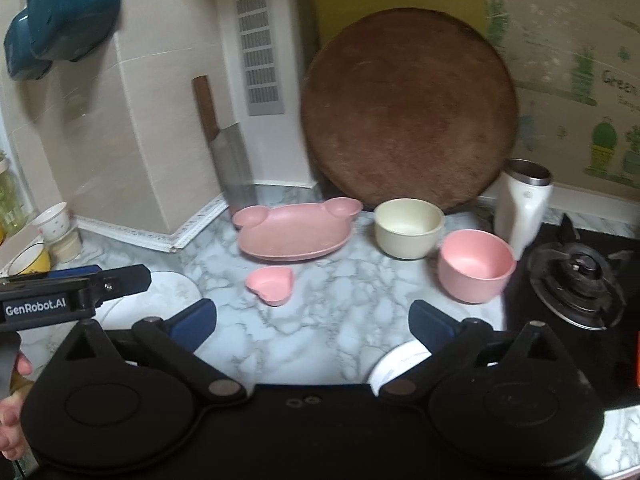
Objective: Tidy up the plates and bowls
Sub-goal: 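Move both grippers back to the white gold-rimmed plate, then close both grippers on the gold-rimmed plate rim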
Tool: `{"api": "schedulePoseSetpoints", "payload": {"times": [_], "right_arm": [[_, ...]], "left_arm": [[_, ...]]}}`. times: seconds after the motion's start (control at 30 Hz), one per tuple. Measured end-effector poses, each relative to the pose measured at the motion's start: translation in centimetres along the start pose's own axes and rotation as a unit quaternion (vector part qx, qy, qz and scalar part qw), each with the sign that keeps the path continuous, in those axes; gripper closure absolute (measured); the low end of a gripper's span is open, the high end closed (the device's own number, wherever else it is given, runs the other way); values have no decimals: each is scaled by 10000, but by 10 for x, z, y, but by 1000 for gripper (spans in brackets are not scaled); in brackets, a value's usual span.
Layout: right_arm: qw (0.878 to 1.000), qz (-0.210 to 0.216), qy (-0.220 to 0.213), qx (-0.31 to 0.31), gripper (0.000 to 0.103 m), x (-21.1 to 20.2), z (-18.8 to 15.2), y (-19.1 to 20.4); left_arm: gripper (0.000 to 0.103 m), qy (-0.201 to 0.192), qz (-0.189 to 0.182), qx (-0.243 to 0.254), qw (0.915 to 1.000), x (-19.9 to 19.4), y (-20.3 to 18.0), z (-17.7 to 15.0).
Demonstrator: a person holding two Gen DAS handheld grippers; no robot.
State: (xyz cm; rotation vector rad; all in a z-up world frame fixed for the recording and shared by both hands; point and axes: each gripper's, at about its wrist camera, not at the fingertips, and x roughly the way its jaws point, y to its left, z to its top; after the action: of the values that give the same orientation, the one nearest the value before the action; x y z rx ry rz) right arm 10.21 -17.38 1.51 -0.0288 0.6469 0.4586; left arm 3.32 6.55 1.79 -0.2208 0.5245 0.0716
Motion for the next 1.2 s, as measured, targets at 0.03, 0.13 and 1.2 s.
{"api": "schedulePoseSetpoints", "payload": {"times": [0.03,0.13,1.2], "right_arm": [[10000,-41,-12,-12,0,-2,-2,-3],[9997,-215,-66,-75,0,-9,-7,-11],[9752,-661,1527,1459,27,46,-85,-155]], "left_arm": [[25,-10,-47,73,10000,1,-5,0],[24,5,-216,164,9996,5,-16,-1],[24,2174,-1215,591,9667,154,-108,-63]]}}
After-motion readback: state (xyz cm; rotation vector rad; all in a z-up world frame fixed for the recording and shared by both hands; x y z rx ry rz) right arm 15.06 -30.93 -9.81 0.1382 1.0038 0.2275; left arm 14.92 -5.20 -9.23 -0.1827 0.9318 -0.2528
